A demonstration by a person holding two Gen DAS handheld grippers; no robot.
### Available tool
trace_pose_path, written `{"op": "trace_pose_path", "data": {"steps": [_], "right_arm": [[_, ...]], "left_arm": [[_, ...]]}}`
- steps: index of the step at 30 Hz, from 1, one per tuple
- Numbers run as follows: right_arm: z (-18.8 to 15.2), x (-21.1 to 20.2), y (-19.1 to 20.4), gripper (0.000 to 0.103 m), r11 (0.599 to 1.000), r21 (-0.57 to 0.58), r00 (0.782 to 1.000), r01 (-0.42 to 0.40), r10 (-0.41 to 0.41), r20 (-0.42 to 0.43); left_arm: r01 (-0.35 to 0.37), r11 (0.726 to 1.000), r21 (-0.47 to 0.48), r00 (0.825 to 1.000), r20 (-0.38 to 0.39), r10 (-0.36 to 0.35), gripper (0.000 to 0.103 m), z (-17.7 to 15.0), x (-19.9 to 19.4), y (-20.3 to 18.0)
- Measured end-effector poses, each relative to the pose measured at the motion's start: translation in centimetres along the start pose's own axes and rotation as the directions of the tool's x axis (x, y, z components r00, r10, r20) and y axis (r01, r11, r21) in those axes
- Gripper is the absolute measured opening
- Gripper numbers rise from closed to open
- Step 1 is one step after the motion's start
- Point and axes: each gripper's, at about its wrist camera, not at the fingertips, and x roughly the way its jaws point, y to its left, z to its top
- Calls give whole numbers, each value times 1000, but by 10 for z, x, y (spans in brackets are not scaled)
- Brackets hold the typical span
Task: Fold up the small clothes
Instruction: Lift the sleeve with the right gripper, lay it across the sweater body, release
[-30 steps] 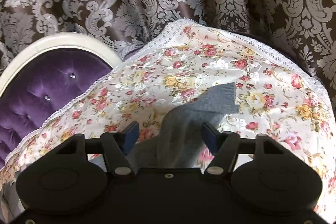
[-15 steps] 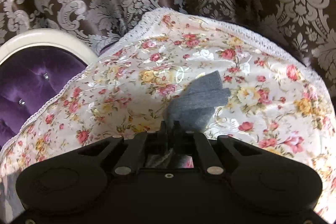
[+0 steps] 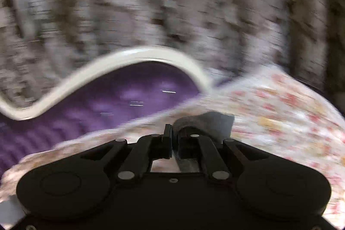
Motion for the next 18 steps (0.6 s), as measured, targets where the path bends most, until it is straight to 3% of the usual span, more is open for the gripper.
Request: {"op": "trace_pose_path", "data": {"steps": [4,9,12,14,18], "right_arm": [[-4,5,91,11,979,-104,984,-176,174,-31],[-42,35,186,11,922,-186,938,-340,318,-141],[-83,63,231,11,890,-220,905,-400,346,-246],[-112,76,253,11,869,-274,895,-412,330,-299],[-165,98,276,12,828,-311,849,-466,321,-419]], "left_arm": [[3,1000,-4,1000,3,-3,93,0,0,0],[6,1000,-10,1000,7,-6,93,-1,-1,1],[7,1000,-11,1000,8,-7,93,-1,-1,1],[7,1000,-12,1000,8,-7,93,-1,-1,1],[6,1000,-11,1000,9,-6,93,-1,-1,1]]}}
